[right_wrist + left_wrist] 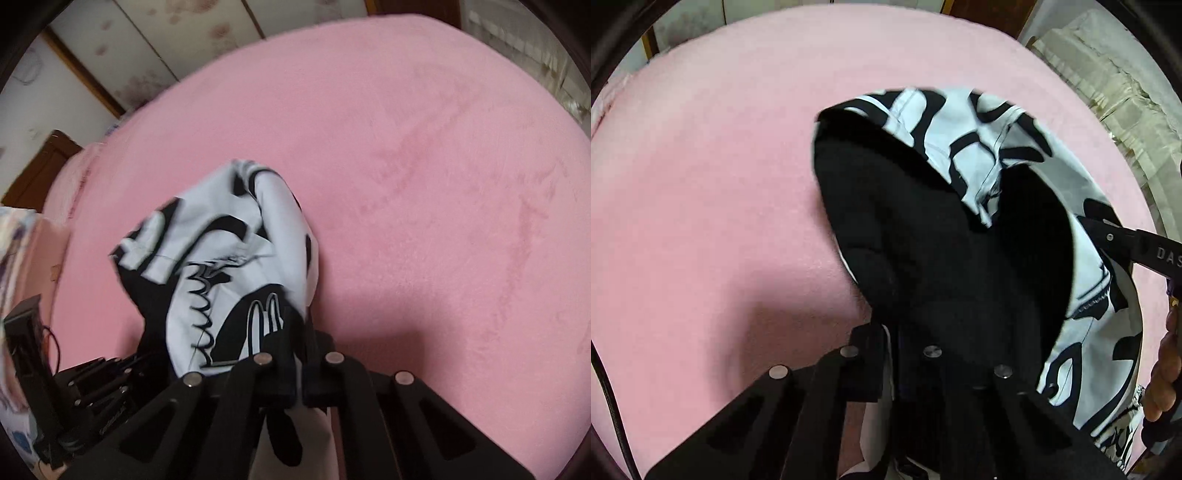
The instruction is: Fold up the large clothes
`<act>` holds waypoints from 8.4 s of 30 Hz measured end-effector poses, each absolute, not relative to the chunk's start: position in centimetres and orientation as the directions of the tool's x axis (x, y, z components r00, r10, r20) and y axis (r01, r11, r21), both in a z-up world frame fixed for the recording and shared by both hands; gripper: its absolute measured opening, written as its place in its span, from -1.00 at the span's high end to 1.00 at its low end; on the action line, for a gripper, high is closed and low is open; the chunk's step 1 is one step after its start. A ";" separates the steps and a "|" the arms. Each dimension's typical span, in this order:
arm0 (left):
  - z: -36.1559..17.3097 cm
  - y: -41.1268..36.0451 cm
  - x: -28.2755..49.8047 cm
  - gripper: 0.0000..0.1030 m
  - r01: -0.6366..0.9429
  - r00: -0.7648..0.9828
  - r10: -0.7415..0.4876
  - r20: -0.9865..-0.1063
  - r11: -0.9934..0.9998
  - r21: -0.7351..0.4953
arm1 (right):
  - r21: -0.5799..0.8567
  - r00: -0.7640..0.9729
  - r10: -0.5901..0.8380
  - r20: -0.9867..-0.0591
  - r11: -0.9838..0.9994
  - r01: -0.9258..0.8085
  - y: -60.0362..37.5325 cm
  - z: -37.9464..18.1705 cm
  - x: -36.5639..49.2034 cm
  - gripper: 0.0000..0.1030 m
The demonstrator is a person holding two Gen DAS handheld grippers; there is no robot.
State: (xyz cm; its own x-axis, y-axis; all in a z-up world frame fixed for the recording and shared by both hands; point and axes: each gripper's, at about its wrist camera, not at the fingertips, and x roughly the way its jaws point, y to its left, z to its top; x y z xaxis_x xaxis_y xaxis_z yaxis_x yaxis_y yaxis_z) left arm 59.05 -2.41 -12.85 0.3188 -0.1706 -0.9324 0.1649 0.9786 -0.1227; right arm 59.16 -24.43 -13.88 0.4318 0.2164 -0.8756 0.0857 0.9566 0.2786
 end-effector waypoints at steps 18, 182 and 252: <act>-1.7 6.7 35.0 0.92 0.188 0.536 -0.326 -0.779 0.946 -0.266 | -0.072 0.731 0.176 -0.659 0.953 -0.294 -20.2 -1.4 29.8 0.96; -11.8 2.9 25.5 0.72 0.010 0.379 -0.207 -0.902 0.975 -0.220 | 0.150 0.532 0.008 -0.847 0.963 0.224 -21.2 -15.7 25.9 0.76; -12.3 20.9 9.8 0.45 -0.268 0.658 -0.292 -0.694 0.771 -0.578 | 0.083 0.645 0.048 -0.763 0.996 0.024 -6.2 -9.9 19.7 0.73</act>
